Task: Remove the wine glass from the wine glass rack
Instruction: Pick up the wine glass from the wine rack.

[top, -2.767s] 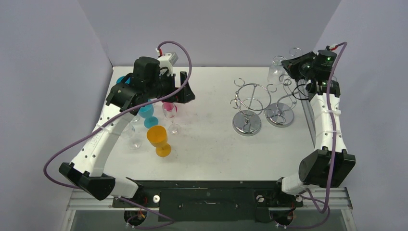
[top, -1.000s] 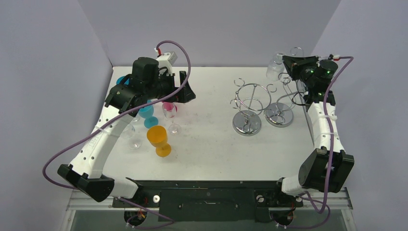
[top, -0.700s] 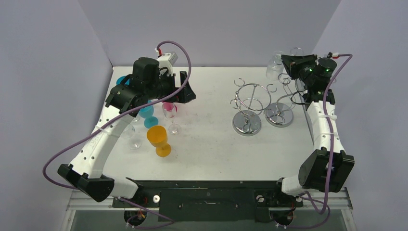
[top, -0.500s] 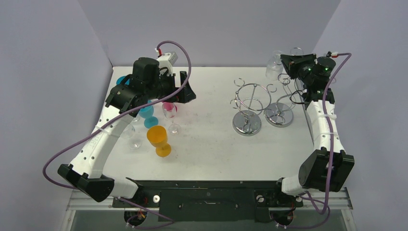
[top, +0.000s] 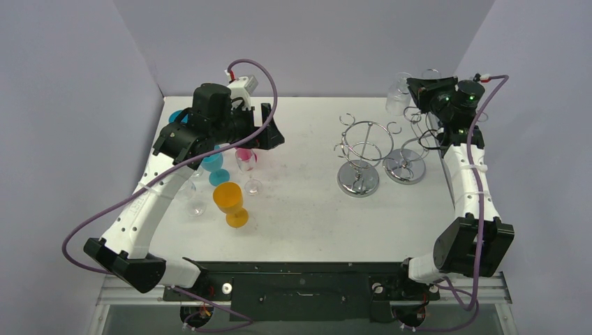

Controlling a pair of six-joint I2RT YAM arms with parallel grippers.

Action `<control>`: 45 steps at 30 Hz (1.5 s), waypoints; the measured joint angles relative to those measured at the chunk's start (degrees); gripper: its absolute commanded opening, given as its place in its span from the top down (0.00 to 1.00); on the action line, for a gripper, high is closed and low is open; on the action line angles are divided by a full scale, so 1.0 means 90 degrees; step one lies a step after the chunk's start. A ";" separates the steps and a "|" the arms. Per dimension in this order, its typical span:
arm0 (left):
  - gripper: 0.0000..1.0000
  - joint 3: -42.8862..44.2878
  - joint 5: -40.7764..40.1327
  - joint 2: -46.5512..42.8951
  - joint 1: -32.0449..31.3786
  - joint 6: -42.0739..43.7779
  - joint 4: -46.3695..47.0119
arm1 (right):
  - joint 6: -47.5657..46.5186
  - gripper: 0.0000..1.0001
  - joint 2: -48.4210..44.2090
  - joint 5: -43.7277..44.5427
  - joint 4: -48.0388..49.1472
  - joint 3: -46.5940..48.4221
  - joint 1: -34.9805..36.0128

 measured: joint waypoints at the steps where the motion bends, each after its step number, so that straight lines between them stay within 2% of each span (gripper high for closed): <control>1: 0.14 0.0000 0.0000 0.0000 0.0000 0.0000 0.0000 | 0.0002 1.00 0.0002 0.0024 -0.0005 0.0000 0.0007; 30: 0.14 0.0000 0.0000 0.0000 0.0000 0.0000 0.0041 | 0.0073 1.00 0.0007 0.1003 -0.0090 0.0000 0.0250; 45: 0.14 -0.0182 0.0010 0.0000 0.0000 0.0000 0.0119 | -0.0100 1.00 -0.0124 0.1171 -0.0639 0.0058 0.0296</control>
